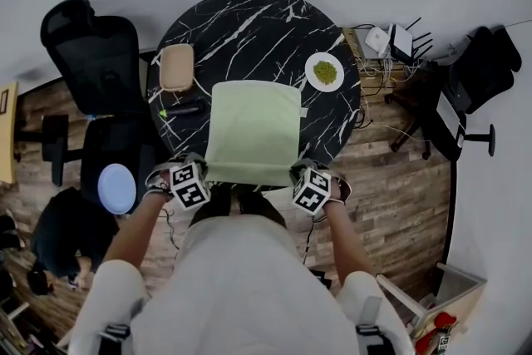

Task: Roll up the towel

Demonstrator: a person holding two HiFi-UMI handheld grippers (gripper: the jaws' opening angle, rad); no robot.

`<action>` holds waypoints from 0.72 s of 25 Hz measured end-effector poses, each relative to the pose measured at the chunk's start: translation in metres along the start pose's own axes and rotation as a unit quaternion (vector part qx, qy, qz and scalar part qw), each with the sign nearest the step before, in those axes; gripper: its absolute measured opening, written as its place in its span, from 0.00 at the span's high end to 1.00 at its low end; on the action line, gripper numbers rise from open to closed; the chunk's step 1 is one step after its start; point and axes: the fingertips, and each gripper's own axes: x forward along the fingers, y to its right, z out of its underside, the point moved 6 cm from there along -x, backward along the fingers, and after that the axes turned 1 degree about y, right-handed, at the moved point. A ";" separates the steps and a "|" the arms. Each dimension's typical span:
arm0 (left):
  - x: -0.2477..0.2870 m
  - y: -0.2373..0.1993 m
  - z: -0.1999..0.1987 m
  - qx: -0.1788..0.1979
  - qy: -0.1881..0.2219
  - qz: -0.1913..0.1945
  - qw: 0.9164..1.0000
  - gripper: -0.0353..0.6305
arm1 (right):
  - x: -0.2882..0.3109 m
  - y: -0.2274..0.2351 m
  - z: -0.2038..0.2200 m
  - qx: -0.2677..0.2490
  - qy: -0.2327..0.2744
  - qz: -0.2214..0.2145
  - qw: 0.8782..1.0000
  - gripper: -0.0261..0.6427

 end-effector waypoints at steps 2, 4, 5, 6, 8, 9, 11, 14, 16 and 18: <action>0.005 -0.022 -0.008 0.000 0.006 -0.048 0.999 0.92 | 0.009 0.020 -0.007 -0.014 0.003 0.054 0.998 0.95; 0.014 -0.038 -0.013 0.005 0.004 -0.083 0.997 0.92 | 0.020 0.034 -0.010 -0.024 0.002 0.093 0.995 0.95; 0.019 -0.044 -0.015 0.007 0.002 -0.094 0.996 0.92 | 0.025 0.038 -0.011 -0.025 0.002 0.104 0.994 0.95; 0.023 -0.048 -0.017 0.008 0.001 -0.102 0.995 0.92 | 0.029 0.041 -0.012 -0.023 0.002 0.111 0.994 0.95; 0.031 -0.053 -0.020 0.003 0.001 -0.111 0.994 0.92 | 0.034 0.045 -0.012 -0.012 0.006 0.122 0.992 0.95; 0.033 -0.054 -0.022 -0.003 0.003 -0.111 0.994 0.92 | 0.035 0.047 -0.013 -0.006 0.009 0.131 0.991 0.93; 0.037 -0.053 -0.023 -0.023 0.009 -0.103 0.994 0.70 | 0.034 0.050 -0.013 0.004 0.018 0.152 0.988 0.71; 0.038 -0.048 -0.024 -0.035 0.019 -0.100 0.994 0.54 | 0.033 0.041 -0.012 0.001 0.032 0.159 0.987 0.65; 0.036 -0.042 -0.023 -0.032 0.024 -0.104 0.994 0.53 | 0.035 0.026 -0.010 -0.012 0.035 0.142 0.989 0.65; 0.035 -0.031 -0.024 -0.029 0.032 -0.097 0.994 0.53 | 0.040 0.006 -0.009 -0.028 0.036 0.117 0.992 0.65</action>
